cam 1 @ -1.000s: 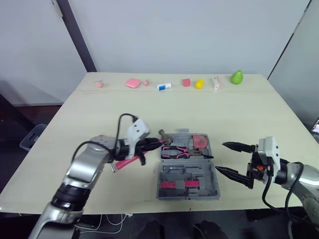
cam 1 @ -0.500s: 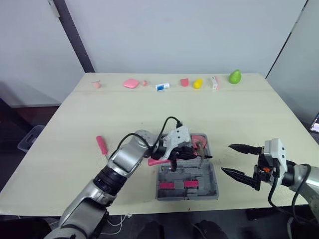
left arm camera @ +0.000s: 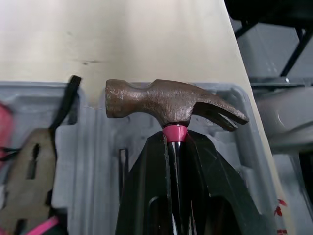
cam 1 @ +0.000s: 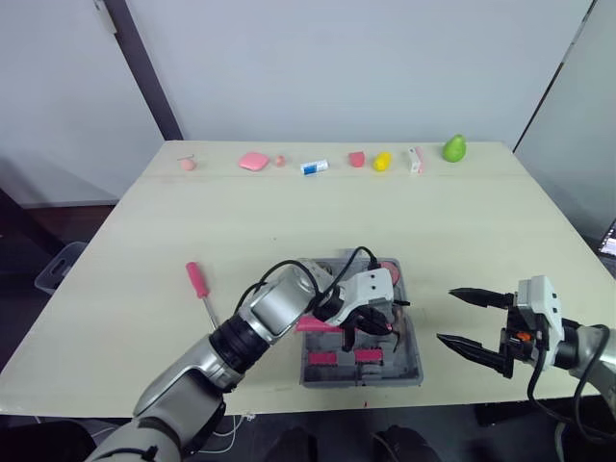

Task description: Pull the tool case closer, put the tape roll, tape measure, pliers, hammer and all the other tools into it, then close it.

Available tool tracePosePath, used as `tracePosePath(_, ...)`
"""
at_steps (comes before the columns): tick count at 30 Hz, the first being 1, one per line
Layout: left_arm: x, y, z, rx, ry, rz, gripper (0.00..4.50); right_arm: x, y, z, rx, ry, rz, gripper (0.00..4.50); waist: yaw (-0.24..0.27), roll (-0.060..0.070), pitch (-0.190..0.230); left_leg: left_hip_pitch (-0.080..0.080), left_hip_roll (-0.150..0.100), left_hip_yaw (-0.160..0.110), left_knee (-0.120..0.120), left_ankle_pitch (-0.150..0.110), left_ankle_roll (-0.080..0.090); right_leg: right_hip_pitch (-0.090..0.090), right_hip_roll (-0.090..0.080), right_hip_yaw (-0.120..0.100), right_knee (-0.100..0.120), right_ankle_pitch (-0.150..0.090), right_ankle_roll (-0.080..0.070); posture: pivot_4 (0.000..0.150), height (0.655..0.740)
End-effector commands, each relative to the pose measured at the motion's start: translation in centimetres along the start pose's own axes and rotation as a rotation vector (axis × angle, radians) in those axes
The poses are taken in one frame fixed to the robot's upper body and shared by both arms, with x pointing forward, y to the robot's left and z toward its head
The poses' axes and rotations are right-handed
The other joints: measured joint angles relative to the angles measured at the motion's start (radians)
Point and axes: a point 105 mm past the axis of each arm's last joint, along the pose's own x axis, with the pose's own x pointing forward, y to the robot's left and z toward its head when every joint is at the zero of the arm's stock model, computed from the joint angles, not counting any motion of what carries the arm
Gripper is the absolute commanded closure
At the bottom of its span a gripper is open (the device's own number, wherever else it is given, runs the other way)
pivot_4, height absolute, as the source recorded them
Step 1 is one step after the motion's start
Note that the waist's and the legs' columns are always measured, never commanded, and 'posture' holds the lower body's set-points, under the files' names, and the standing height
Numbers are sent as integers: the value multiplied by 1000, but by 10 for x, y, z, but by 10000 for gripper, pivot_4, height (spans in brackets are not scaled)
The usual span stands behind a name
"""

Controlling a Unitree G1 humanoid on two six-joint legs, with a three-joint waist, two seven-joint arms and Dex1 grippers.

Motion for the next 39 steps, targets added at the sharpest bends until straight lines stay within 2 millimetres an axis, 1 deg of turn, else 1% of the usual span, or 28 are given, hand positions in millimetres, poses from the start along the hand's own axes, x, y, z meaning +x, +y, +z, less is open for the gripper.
tracePosePath(1, 5, -1, 14, 42, -7, -14, 44627, -8, -3, 4, -45, -12, -12, 0, 0, 0, 0, 0, 0, 0, 0, 0, 0, 0, 0, 0, 0, 0, 0, 1500, 7400)
tracePosePath(3, 8, 0, 14, 51, 6, -11, 44627, -11, -6, 3, -54, -4, -21, 0, 0, 0, 0, 0, 0, 0, 0, 0, 0, 0, 0, 0, 0, 0, 0, 1500, 7400)
tracePosePath(7, 13, 5, 8, 39, 59, 11, 44627, -12, -10, 2, -71, -1, -43, 0, -1, 0, 0, 0, 0, 0, 0, 0, 0, 0, 0, 0, 0, 0, 0, 1500, 7400)
tracePosePath(14, 29, 0, 9, 13, 87, -23, 44627, -11, -6, -1, -62, -10, -52, 0, 2, 0, 0, 0, 0, 0, 0, 0, 0, 0, 0, 0, 0, 0, 0, 1500, 7400)
tracePosePath(21, 32, 3, 10, -12, 125, -34, 44627, -12, -8, -4, -52, -34, -77, 0, 9, 0, 0, 0, 0, 1, 1, 0, 0, 1, 1, 1, 0, 0, 0, 1500, 7400)
tracePosePath(23, 33, 5, 9, 10, 141, -23, 44627, -11, -9, -4, -55, -35, -80, 0, 10, 0, 0, 0, 0, 1, 1, 0, 0, 1, 1, 1, 1, 0, 0, 1500, 7400)
tracePosePath(27, 35, 0, 7, 4, 149, -46, 44627, -11, -7, -6, -58, -38, -86, 0, 12, 1, 0, 0, -1, 0, 1, 0, 0, 1, 1, 1, 0, 0, 0, 1500, 7400)
tracePosePath(29, 36, 2, 7, 6, 146, -37, 34782, -13, -7, -7, -56, -37, -90, 0, 13, 1, 0, 0, -1, 0, 1, 0, 0, 1, 1, 1, 0, 0, 0, 1500, 7400)
tracePosePath(30, 36, 3, 7, 6, 145, -33, 32531, -13, -6, -8, -56, -35, -92, 0, 14, 1, 0, 0, 0, 0, 1, 0, 0, 1, 1, 1, 0, 0, 0, 1500, 7400)
tracePosePath(32, 35, 3, 9, -2, 132, -28, 21109, -14, -6, -9, -55, -33, -94, 0, 15, 1, 0, 0, 0, 1, 1, 0, 0, 1, 1, 2, 1, 0, 0, 1500, 7400)
tracePosePath(34, 34, 3, 11, -3, 128, -31, 12248, -15, -6, -9, -54, -31, -96, 0, 13, 1, 0, 0, 0, 1, 1, 0, 0, 0, 1, 2, 1, 0, 0, 1500, 7400)
tracePosePath(35, 32, 2, 13, -16, 118, -35, 9000, -15, -6, -9, -49, -33, -98, 0, 13, 1, 0, 0, 0, 0, 1, 0, 0, 0, 2, 2, 1, 0, 0, 1500, 7400)
tracePosePath(39, 24, -2, 20, -24, 87, -59, 9000, -15, -6, -9, -42, -41, -101, 0, 12, 1, 0, 0, 0, 0, 1, 0, 0, 0, 2, 2, 1, 0, 0, 1500, 7400)
